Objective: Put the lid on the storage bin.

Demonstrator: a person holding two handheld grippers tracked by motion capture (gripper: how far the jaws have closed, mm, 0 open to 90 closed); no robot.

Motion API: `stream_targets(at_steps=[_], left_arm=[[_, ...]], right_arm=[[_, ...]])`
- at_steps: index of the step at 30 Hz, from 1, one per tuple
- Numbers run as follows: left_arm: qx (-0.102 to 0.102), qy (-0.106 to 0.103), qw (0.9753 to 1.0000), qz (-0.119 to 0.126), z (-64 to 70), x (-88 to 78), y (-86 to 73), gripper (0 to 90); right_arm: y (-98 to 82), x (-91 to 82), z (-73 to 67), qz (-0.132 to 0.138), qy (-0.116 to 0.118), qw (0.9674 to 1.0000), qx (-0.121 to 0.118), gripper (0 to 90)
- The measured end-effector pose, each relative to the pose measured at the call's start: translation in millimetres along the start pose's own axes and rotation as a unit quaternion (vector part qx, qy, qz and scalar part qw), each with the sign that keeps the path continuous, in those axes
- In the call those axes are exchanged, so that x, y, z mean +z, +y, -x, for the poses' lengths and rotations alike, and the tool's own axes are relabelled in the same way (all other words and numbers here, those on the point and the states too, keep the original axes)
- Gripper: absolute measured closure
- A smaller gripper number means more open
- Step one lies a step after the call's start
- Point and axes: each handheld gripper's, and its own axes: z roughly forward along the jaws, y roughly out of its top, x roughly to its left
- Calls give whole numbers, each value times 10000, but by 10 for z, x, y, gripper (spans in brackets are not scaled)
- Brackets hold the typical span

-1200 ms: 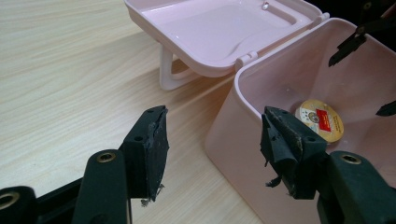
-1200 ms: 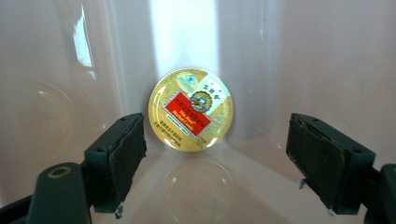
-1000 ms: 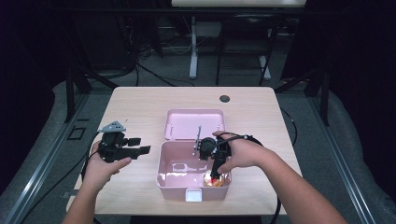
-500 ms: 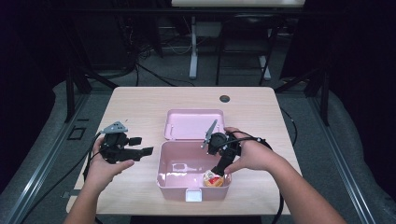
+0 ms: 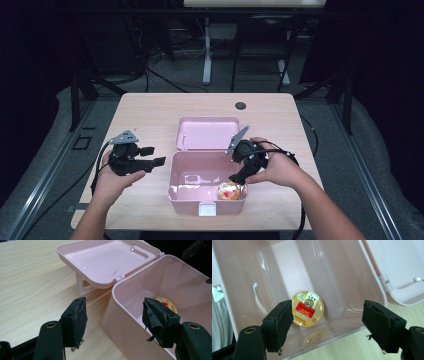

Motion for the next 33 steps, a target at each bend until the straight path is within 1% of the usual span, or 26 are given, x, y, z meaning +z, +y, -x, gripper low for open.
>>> stream_targets(at_steps=[3,5,7,9,10,11,12,13,16,19,23,26,29,31,33], left_arm=[[-10,4,10000,2,1,8,-4,361],[-14,23,10000,19,3,15,-8,361],[10,5,10000,2,2,21,-8,361],[7,5,10000,-31,5,28,-11,362],[1,13,10000,-43,7,35,-15,377],[34,32,10000,-71,0,41,-17,384],[4,55,10000,-75,-2,49,-24,387],[23,52,9999,-91,-12,54,-28,397],[-40,80,9999,-133,-26,65,-39,407],[-13,80,9999,-119,-36,72,-47,424],[-24,135,9999,-103,-39,82,-58,434],[-30,141,9999,-59,-35,76,-57,438],[16,91,10000,-35,-27,65,-52,441],[30,88,10000,13,-14,66,-51,445],[61,80,9999,7,-8,61,-48,447]], right_arm=[[-48,-30,-6,192,-54,9998,63,263],[-84,-38,0,300,-72,9994,166,269],[-122,-43,17,330,-142,9991,207,274],[-160,-47,38,379,-172,9987,305,274],[-177,-51,51,420,-177,9983,362,274],[-193,-56,61,473,-202,9978,424,274],[-206,-62,68,534,-233,9971,486,277],[-218,-71,78,569,-252,9966,533,279],[-249,-83,101,692,-350,9946,685,279],[-276,-88,121,795,-396,9926,823,279],[-311,-66,149,880,-494,9903,953,278],[-336,-55,159,987,-573,9876,1075,279],[-356,-43,165,1180,-796,9820,1240,281],[-368,-35,180,1240,-920,9793,1309,281],[-373,-30,194,1268,-992,9775,1366,281]])
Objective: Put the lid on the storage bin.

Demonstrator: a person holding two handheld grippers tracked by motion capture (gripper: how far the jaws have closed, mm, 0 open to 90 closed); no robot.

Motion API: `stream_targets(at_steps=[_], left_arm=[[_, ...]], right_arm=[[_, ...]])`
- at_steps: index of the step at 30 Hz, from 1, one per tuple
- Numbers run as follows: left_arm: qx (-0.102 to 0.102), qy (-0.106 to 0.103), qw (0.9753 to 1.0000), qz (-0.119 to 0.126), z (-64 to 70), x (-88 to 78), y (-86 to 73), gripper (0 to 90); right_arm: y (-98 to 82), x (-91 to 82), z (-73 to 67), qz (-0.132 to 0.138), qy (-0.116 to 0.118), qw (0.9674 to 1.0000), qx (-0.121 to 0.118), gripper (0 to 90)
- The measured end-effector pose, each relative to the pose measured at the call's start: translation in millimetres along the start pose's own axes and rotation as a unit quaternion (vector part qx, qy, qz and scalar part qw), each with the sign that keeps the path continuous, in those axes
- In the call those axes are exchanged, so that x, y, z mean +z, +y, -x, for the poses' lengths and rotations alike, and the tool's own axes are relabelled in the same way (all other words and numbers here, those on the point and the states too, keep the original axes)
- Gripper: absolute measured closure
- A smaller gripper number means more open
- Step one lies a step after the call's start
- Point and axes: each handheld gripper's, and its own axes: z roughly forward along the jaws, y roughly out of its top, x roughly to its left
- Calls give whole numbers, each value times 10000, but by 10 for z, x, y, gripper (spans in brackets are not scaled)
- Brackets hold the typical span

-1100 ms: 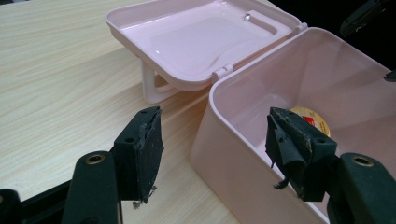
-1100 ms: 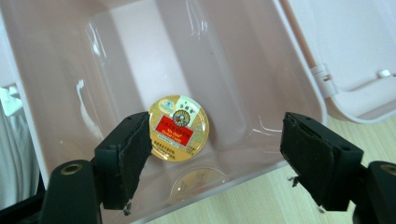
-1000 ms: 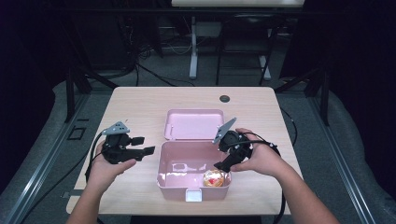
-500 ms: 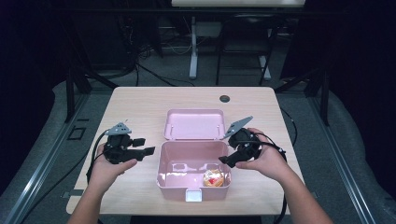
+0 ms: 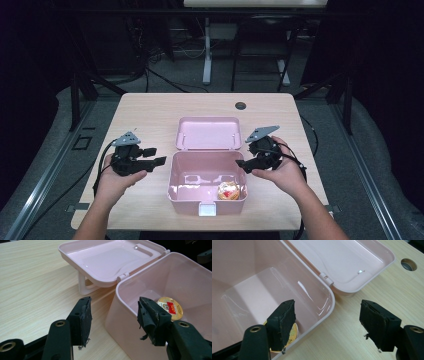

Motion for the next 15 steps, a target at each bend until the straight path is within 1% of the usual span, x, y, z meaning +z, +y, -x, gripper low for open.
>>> stream_targets(at_steps=[3,7,10,12,13,15], left_arm=[[20,41,10000,32,6,-7,1,450],[57,11,9999,161,17,-28,8,473],[89,-11,9998,185,28,-33,12,477],[91,-39,9998,177,36,-33,14,477],[132,-57,9998,165,37,-31,16,476],[123,-69,9997,180,53,-20,16,475]], right_arm=[[5,7,6,50,-46,10000,61,278],[28,28,16,95,-125,9998,117,279],[55,34,31,178,-161,9994,243,287],[76,44,49,231,-147,9991,325,294],[87,50,59,238,-123,9989,372,299],[108,67,71,269,-78,9988,394,307]])
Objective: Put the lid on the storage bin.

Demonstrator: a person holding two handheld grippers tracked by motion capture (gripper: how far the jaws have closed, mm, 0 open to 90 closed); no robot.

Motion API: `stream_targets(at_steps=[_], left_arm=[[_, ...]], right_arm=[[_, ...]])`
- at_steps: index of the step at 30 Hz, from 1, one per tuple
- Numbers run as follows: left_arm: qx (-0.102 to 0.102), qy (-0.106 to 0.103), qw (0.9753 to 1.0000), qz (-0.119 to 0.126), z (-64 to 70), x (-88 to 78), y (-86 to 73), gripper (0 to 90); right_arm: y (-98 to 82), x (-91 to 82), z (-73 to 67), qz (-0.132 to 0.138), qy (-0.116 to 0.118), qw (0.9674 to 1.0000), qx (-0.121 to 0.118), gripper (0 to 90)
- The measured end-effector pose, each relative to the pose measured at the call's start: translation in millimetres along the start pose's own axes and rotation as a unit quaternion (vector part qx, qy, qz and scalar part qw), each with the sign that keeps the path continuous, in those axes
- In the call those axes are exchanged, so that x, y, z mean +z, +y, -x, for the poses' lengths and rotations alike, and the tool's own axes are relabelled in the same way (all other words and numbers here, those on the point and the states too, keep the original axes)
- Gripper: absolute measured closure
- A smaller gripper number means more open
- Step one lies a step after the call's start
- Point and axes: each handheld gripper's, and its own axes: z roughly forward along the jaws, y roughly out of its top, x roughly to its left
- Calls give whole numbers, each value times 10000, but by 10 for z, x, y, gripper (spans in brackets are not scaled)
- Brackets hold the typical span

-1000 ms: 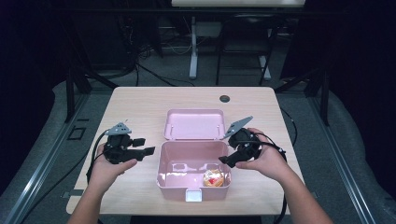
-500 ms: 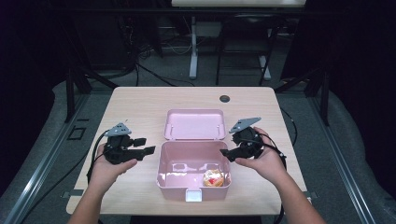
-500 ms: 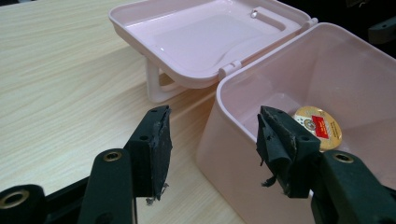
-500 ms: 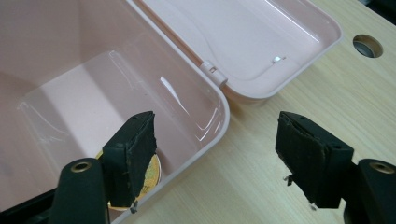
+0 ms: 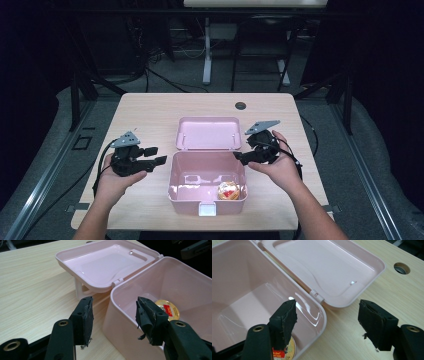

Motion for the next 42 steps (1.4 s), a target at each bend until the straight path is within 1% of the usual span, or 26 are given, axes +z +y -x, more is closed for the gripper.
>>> stream_targets(at_steps=[1,2,4,5,7,8,9,10,11,12,13,14,15,18,20,22,23,24,25,27,31,32,36,40,42], left_arm=[[26,-21,10000,-1,4,2,2,473],[4,-38,10000,17,14,6,3,473],[30,-123,9999,15,23,7,8,474],[29,-114,9999,50,33,16,6,474],[55,-110,9999,-18,44,23,8,474],[27,-87,10000,-25,53,32,5,474],[24,-82,9999,-60,61,34,5,474],[40,-95,9999,-13,72,40,3,477],[92,-122,9999,6,82,40,6,497],[118,-137,9998,-7,94,40,9,516],[118,-127,9998,18,107,47,9,533],[125,-167,9998,-7,117,46,12,555],[138,-174,9998,24,124,52,10,573],[163,-148,9997,-45,145,72,10,616],[114,-196,9997,-114,161,98,4,655],[66,-256,9995,-165,174,124,-2,666],[61,-261,9995,-180,181,139,-8,675],[97,-239,9994,-215,186,155,-13,692],[72,-215,9994,-247,195,173,-22,710],[96,-218,9991,-341,190,200,-33,736],[146,-118,9989,-434,197,225,-47,776],[172,-84,9988,-440,199,227,-47,779],[200,-84,9987,-467,208,243,-51,802],[187,-95,9987,-468,204,243,-53,798],[159,-100,9989,-441,200,245,-59,799]], right_arm=[[10,14,-1,10,18,10000,7,306],[21,25,2,2,39,10000,-34,307],[41,54,-1,57,48,9999,-74,307],[55,63,0,61,50,9999,-83,307],[85,80,10,150,12,9999,-56,330],[99,84,20,218,3,9998,4,360],[110,88,34,290,60,9995,101,421],[123,89,47,350,132,9991,201,440],[132,90,54,425,134,9986,288,439],[142,92,62,479,57,9983,317,438],[154,95,72,473,-19,9983,330,438],[166,100,78,460,-34,9982,395,438],[178,112,92,469,-32,9979,442,439],[197,141,110,444,-76,9977,497,447],[203,166,122,399,-92,9978,515,467],[208,192,128,364,-156,9978,540,475],[208,205,139,337,-152,9979,538,487],[211,212,143,292,-123,9976,617,492],[213,223,153,289,-114,9974,653,497],[218,241,174,260,-137,9967,755,503],[222,268,236,302,-252,9952,894,529],[222,274,251,318,-281,9947,942,536],[218,311,303,327,-419,9933,1028,556],[222,351,338,213,-498,9929,1056,556],[229,380,350,188,-537,9919,1132,554]])
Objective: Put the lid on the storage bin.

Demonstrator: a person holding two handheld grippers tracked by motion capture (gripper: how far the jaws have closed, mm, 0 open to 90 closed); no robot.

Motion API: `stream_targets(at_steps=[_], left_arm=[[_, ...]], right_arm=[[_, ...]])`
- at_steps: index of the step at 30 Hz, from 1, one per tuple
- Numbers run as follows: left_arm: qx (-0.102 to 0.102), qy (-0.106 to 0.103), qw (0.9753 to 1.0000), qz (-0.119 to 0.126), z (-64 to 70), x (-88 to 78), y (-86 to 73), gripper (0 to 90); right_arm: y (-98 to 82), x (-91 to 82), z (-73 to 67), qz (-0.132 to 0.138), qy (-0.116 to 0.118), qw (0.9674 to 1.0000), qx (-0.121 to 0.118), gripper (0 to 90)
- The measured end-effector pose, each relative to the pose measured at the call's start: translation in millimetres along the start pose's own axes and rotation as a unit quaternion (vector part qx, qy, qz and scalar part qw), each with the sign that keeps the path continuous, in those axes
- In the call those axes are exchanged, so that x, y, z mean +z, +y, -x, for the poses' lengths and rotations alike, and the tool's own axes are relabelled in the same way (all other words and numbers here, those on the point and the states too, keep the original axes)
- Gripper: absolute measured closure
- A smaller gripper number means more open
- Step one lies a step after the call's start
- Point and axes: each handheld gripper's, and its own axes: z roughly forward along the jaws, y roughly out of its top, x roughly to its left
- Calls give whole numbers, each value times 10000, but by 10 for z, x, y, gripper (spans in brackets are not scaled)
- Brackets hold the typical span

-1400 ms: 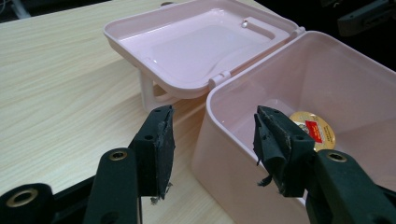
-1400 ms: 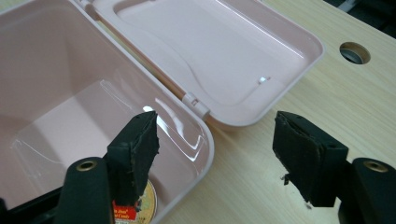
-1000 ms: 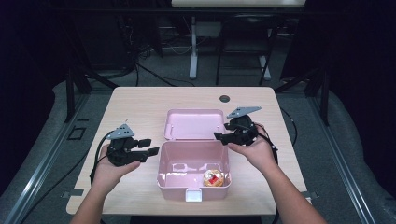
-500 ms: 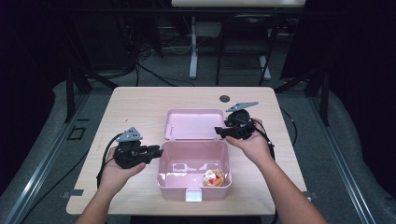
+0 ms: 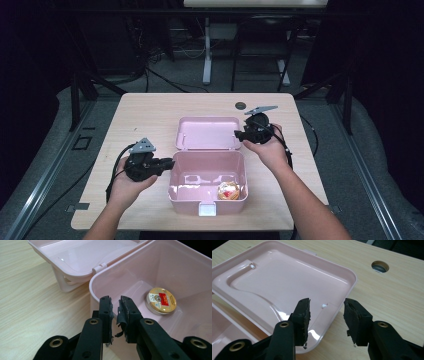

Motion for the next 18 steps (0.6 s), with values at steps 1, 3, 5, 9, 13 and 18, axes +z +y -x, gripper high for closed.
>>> stream_targets(at_steps=[1,3,5,9,13,18], left_arm=[[3,-18,10000,-1,-5,-1,-1,800],[-28,-31,10000,20,-7,0,-5,800],[-17,-36,10000,11,-8,-3,-6,801],[16,-34,10000,1,-8,-3,-3,801],[31,-35,10000,14,-14,-2,-5,801],[0,-33,10000,39,-10,-1,-11,801]], right_arm=[[7,16,9,-41,-1,10000,40,554],[25,59,30,-81,-78,9999,99,555],[42,101,55,-112,-114,9998,92,563],[75,202,91,-195,-162,9994,218,576],[101,315,119,-277,-250,9990,253,585],[146,430,133,-406,-302,9980,365,586]])
